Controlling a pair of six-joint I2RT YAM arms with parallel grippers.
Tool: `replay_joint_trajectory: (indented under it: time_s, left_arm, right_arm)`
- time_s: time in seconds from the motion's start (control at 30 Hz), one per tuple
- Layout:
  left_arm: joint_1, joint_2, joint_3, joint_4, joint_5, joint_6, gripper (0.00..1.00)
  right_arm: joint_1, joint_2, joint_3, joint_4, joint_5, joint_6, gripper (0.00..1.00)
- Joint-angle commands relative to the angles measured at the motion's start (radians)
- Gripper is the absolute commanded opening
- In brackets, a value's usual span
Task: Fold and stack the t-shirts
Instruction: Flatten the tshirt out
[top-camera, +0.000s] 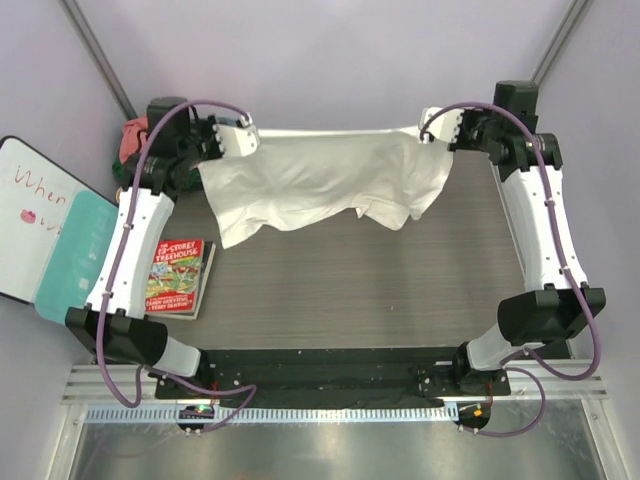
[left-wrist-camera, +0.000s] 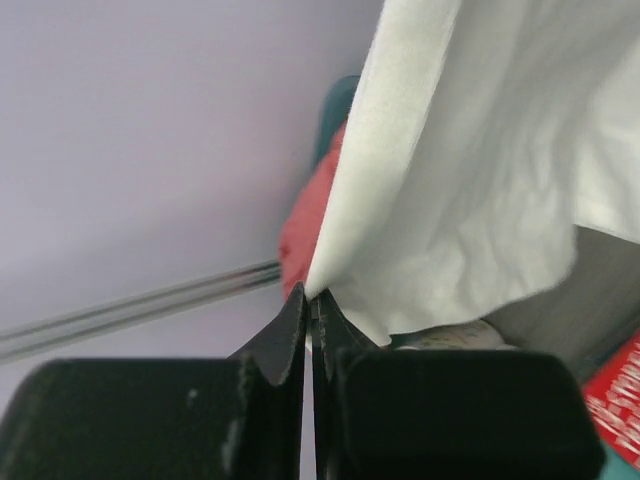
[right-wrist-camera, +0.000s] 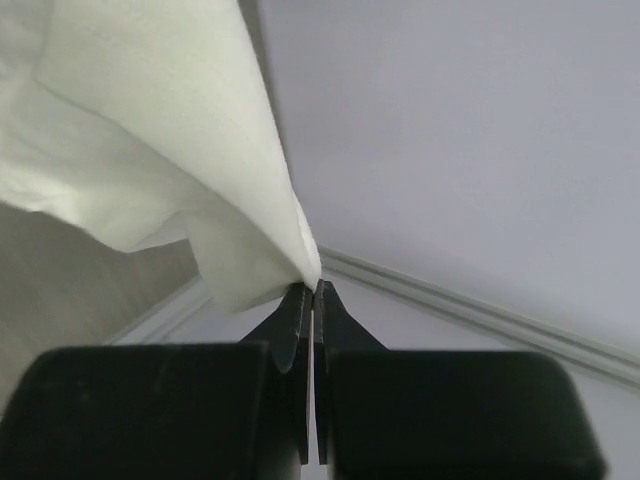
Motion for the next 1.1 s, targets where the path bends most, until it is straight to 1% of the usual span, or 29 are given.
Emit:
replay_joint_trajectory:
  time_s: [0.0,0.03,0.07,0.1,0.13,0.17,0.2,0.23,0.33,0.37,0.43,0.6,0.73,0.8,0.93,1.0,1.03,1.07]
  left_arm:
    - [0.038,0.040,0.133,0.345,-0.136,0.070,0.00]
    - [0.052,0.066,0.187,0.422,-0.133,0.096,0.00]
    - [0.056,0.108,0.216,0.462,-0.136,0.145,0.00]
    - [0.059,0.136,0.247,0.546,-0.143,0.171,0.00]
    - [0.063,0.158,0.329,0.568,-0.147,0.189,0.00]
    - [0.063,0.179,0.374,0.588,-0.145,0.203,0.00]
    - [0.063,0.214,0.418,0.620,-0.142,0.220,0.00]
    - [0.064,0.225,0.490,0.631,-0.136,0.231,0.00]
    - [0.066,0.224,0.554,0.668,-0.079,0.278,0.00]
    - [0.066,0.213,0.554,0.672,-0.035,0.285,0.00]
    - [0.066,0.169,0.523,0.685,-0.004,0.300,0.00]
    - [0.066,0.054,0.367,0.813,0.051,0.329,0.00]
    - [0.066,-0.020,0.336,0.850,0.064,0.334,0.00]
    - [0.066,-0.031,0.334,0.869,0.070,0.335,0.00]
    - [0.078,-0.034,0.337,0.838,0.087,0.346,0.00]
    - [0.093,-0.025,0.334,0.795,0.100,0.367,0.00]
    - [0.099,-0.016,0.334,0.736,0.106,0.392,0.00]
    - [0.112,0.003,0.328,0.713,0.113,0.433,0.00]
  right_arm:
    - [-0.053,-0.082,-0.104,0.556,0.148,-0.084,0.01]
    - [-0.059,-0.067,-0.088,0.617,0.160,-0.098,0.01]
    - [-0.073,-0.031,-0.066,0.730,0.186,-0.101,0.01]
    - [-0.078,-0.006,0.005,0.771,0.197,-0.101,0.01]
    - [-0.087,0.016,0.046,0.806,0.205,-0.097,0.01]
    - [-0.093,0.031,0.078,0.883,0.214,-0.092,0.01]
    - [-0.111,0.054,0.147,0.921,0.216,-0.093,0.01]
    - [-0.119,0.062,0.181,0.934,0.214,-0.096,0.01]
    - [-0.147,0.079,0.310,0.968,0.203,-0.087,0.01]
    - [-0.153,0.079,0.339,0.972,0.202,-0.084,0.01]
    - [-0.165,0.062,0.393,0.975,0.187,-0.078,0.01]
    - [-0.175,-0.019,0.379,1.015,0.157,-0.083,0.01]
    - [-0.176,-0.081,0.387,1.020,0.122,-0.104,0.01]
    - [-0.176,-0.091,0.397,1.020,0.114,-0.132,0.01]
    - [-0.176,-0.090,0.414,1.029,0.104,-0.175,0.01]
    - [-0.176,-0.075,0.413,1.026,0.122,-0.214,0.01]
    - [-0.176,-0.067,0.410,1.009,0.131,-0.225,0.01]
    - [-0.178,-0.053,0.410,0.982,0.151,-0.231,0.01]
